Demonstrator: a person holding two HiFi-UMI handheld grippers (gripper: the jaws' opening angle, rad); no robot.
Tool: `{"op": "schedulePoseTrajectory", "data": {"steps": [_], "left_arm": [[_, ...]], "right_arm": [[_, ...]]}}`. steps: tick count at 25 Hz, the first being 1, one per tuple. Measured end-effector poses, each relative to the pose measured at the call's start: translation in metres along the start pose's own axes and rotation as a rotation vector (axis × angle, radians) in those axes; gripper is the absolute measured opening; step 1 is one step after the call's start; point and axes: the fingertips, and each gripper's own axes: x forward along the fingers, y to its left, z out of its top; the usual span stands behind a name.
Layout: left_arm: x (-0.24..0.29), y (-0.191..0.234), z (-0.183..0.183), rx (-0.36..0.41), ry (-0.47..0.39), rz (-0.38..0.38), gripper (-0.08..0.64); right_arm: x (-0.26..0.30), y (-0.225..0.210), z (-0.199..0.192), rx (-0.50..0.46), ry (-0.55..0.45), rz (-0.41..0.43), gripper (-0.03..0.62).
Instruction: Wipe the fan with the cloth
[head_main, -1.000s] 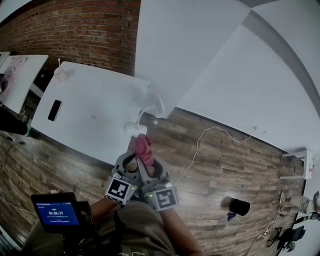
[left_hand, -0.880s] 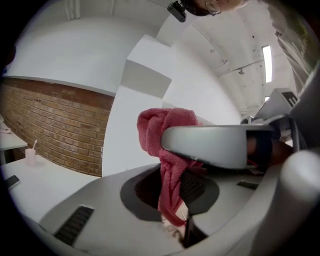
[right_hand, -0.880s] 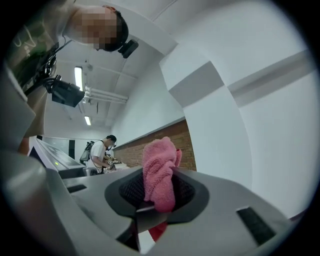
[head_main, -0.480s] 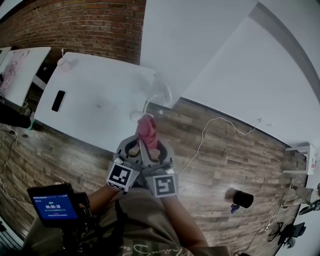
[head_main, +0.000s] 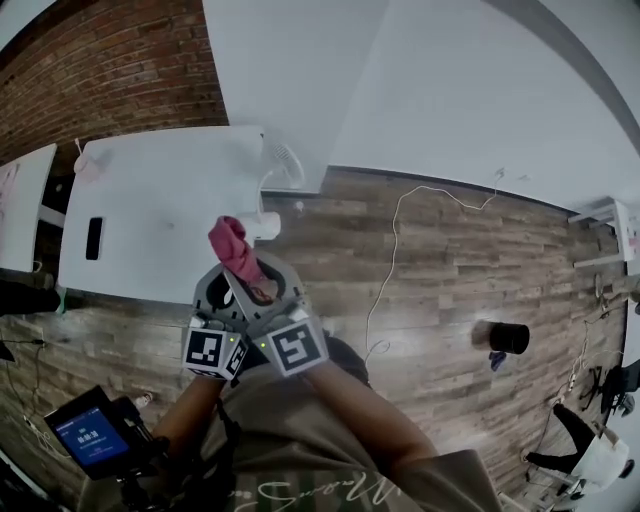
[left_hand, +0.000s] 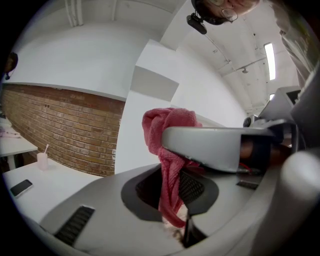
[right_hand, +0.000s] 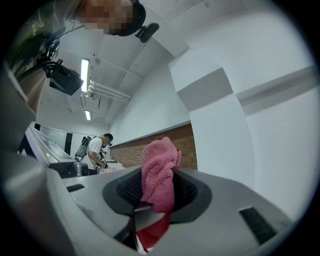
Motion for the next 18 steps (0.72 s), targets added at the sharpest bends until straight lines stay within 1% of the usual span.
{"op": "schedulePoseTrajectory", "data": {"steps": [5, 10, 14, 16, 18], "left_arm": [[0.003, -0.004, -0.001, 0.012, 0.015, -0.03, 0.066], [0.0, 0.001, 0.0, 0.022, 0.018, -0.06, 0.066], [0.002, 0.004, -0.002, 0.018, 0.011, -0.049, 0.066], [0.004, 0.008, -0.004, 0.003, 0.027, -0.044, 0.066], [0.005, 0.014, -0.004, -0.009, 0.042, -0.044, 0.066]], "right_arm": [[-0.004, -0.007, -0.001, 0.041, -0.003, -0.05, 0.152], [-0.005, -0.004, 0.001, 0.043, -0.025, -0.075, 0.155], [-0.006, -0.007, 0.002, 0.055, -0.042, -0.092, 0.165], [-0.006, -0.01, 0.003, 0.058, -0.053, -0.112, 0.182], [-0.007, -0.013, 0.004, 0.064, -0.063, -0.141, 0.23]]}}
